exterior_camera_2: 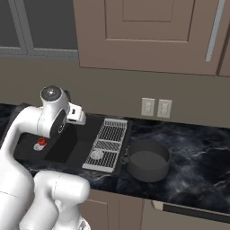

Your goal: Dump the bell pepper from the pot into the sink. Then turn on the water and wash the bell pepper. Then turn off the water and put the bell pepper back in the pot.

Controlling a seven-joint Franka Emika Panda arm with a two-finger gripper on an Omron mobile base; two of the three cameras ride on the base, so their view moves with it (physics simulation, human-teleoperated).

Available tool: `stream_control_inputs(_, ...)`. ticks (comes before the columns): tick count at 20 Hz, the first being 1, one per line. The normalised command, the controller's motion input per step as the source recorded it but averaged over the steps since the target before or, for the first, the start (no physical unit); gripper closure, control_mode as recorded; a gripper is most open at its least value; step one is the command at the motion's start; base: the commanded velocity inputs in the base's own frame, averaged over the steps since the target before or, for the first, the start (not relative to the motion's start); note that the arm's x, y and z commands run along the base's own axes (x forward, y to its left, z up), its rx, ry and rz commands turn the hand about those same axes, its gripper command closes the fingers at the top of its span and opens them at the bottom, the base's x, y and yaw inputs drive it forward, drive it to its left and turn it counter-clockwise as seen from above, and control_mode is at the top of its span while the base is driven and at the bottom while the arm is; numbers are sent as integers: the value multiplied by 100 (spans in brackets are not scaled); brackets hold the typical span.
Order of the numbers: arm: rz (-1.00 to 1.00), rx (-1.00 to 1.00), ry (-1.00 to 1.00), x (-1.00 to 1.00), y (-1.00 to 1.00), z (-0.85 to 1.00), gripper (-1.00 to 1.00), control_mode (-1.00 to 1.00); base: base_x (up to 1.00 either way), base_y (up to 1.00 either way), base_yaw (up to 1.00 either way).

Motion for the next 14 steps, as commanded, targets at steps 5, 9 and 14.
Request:
stream_control_inputs(5, -4, 4, 0, 54, 7, 0, -100, -100, 0, 0, 0)
stream_control_inputs(9, 0, 6, 0, 44, 7, 0, -100, -100, 0, 0, 0)
stream_control_inputs(14, 0, 5, 0, 27, 15, 0, -100, -100, 0, 0, 0)
